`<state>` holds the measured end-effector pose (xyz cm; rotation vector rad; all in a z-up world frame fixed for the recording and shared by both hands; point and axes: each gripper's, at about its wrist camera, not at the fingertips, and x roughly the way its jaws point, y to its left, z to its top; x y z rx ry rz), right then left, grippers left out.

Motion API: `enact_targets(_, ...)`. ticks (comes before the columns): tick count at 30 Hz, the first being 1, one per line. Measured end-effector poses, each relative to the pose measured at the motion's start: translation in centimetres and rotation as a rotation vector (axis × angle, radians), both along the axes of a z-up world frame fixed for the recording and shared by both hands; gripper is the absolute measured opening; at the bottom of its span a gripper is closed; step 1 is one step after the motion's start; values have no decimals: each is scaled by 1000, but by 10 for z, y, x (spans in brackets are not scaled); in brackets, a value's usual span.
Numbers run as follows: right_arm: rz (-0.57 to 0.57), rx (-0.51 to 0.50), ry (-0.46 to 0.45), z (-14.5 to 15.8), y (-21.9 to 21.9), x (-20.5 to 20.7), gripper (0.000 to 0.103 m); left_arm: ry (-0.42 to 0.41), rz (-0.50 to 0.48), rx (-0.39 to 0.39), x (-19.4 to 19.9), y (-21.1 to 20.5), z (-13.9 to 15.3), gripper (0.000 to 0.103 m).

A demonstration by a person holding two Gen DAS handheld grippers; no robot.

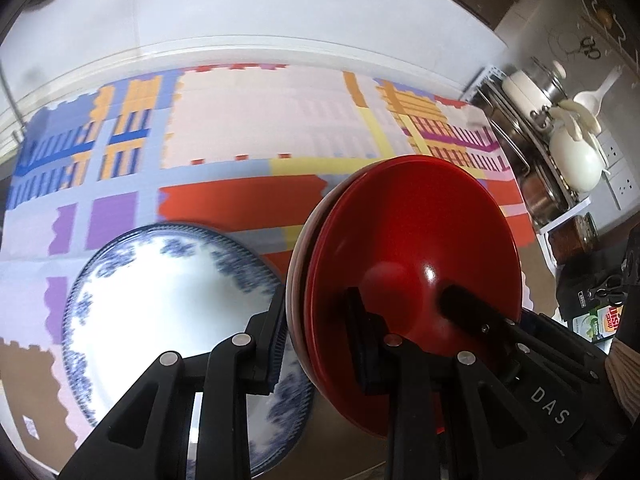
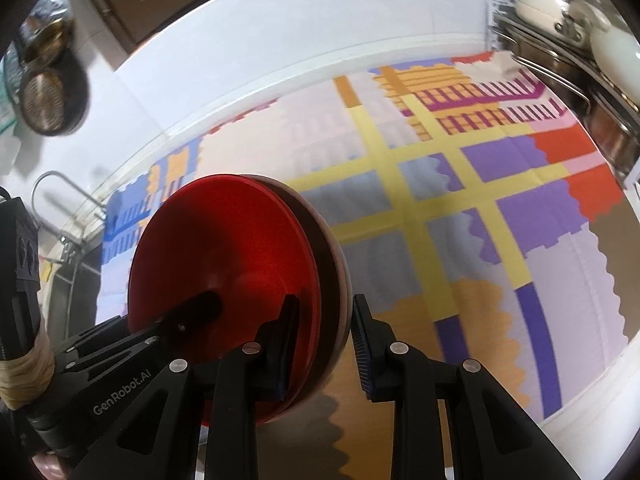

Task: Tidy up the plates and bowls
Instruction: 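Lift the nested bowls with both grippers and carry them over the plate stack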

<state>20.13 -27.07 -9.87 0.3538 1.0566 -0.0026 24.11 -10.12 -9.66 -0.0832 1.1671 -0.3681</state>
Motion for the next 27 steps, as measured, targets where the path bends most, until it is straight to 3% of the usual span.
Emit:
enact_targets(17, 141, 9, 20, 5, 106, -8, 28, 23, 137, 17, -30, 108, 1, 28)
enact_targets(27, 193, 19, 65, -6, 139, -6, 28, 63, 175, 31, -35, 134, -12, 27)
